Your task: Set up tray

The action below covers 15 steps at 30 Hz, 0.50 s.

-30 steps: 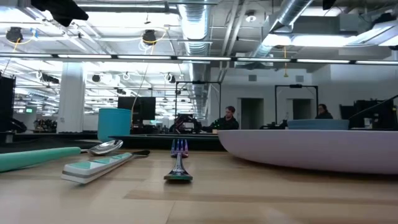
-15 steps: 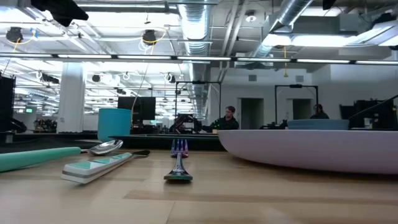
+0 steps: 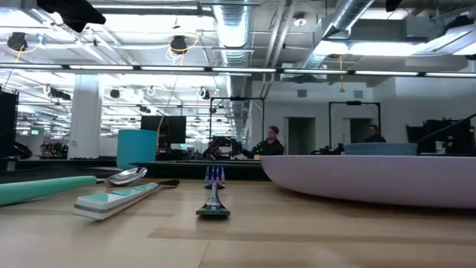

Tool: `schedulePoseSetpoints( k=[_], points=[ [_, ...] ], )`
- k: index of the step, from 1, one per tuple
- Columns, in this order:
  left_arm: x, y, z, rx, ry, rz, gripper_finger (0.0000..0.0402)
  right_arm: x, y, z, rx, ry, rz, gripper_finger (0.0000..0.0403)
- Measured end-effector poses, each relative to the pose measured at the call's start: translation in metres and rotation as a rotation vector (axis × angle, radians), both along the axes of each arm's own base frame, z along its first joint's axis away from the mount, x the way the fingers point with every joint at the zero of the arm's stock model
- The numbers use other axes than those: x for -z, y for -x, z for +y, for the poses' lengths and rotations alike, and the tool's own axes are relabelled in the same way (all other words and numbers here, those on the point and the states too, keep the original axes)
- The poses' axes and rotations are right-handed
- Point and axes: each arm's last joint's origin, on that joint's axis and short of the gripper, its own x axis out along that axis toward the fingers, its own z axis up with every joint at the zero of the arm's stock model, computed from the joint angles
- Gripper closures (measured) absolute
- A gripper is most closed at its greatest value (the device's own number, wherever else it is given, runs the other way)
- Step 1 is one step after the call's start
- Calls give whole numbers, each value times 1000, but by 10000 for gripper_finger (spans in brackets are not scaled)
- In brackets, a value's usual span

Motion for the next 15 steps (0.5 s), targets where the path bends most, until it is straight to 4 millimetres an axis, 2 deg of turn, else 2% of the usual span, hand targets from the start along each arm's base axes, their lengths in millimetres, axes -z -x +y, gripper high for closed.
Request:
schedulePoseSetpoints(
  k=[5, 13, 15],
  points=[
    [0, 0, 0, -62, 142, -33, 401, 0, 0, 0, -1, 0, 0, 365],
    [0, 0, 1, -53, 61, -15, 401, 0, 0, 0, -1, 0, 0, 365],
    [0, 0, 2, -111, 42, -18, 401, 0, 0, 0, -1, 0, 0, 365]
  ],
)
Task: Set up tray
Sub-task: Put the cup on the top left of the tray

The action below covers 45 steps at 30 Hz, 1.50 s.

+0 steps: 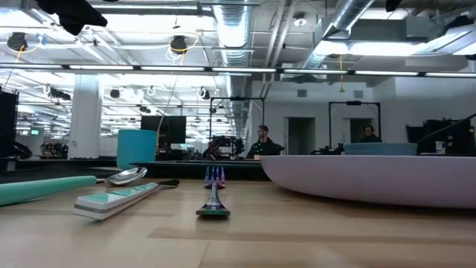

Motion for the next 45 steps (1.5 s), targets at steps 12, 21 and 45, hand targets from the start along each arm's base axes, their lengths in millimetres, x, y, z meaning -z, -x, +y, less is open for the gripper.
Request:
schedulePoseSetpoints(
  k=[12, 21, 45],
  points=[
    [-2, 5, 11, -407, -167, 1, 401, 0, 0, 0, 0, 0, 0, 365],
    [5, -27, 13, -310, -265, 218, 401, 0, 0, 0, 0, 0, 0, 365],
    [-61, -125, 154, -273, -372, 1133, 401, 0, 0, 0, 0, 0, 0, 365]
  ],
)
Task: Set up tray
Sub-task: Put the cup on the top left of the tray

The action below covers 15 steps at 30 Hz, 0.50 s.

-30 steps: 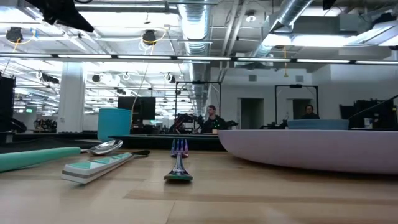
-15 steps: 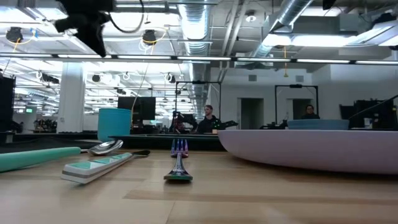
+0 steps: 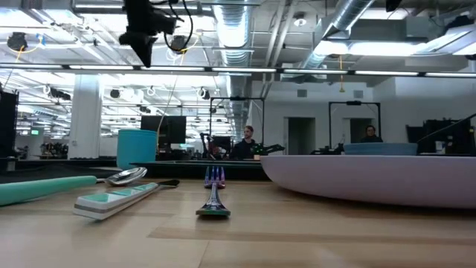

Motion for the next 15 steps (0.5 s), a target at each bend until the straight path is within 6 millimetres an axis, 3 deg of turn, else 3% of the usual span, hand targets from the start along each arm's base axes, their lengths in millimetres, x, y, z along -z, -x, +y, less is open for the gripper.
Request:
schedulePoseSetpoints(
  k=[6, 15],
  points=[
    [15, 1, 27, 122, 15, 293, 401, 0, 0, 0, -1, 11, 2, 365],
    [46, 7, 68, 557, 302, 361, 401, 0, 0, 0, -1, 19, 4, 365]
  ],
)
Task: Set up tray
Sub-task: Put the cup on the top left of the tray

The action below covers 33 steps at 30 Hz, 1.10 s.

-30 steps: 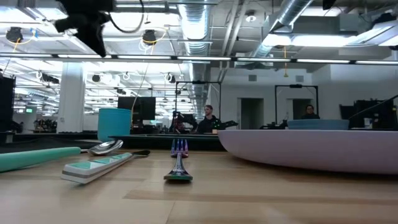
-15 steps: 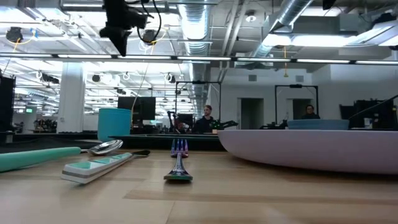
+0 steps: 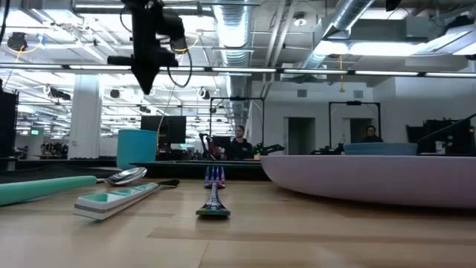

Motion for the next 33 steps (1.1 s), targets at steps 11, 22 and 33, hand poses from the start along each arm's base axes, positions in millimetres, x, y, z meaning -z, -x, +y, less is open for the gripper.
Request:
schedulePoseSetpoints(
  k=[11, 22, 33],
  points=[
    [33, 18, 52, -255, 41, -49, 401, 0, 0, 0, 0, 0, 0, 365],
    [23, 23, 48, -300, 78, -214, 375, 0, 0, 0, 0, 0, 0, 365],
    [15, 29, 42, -263, 101, -227, 250, 0, 0, 0, 0, -4, -1, 365]
  ],
)
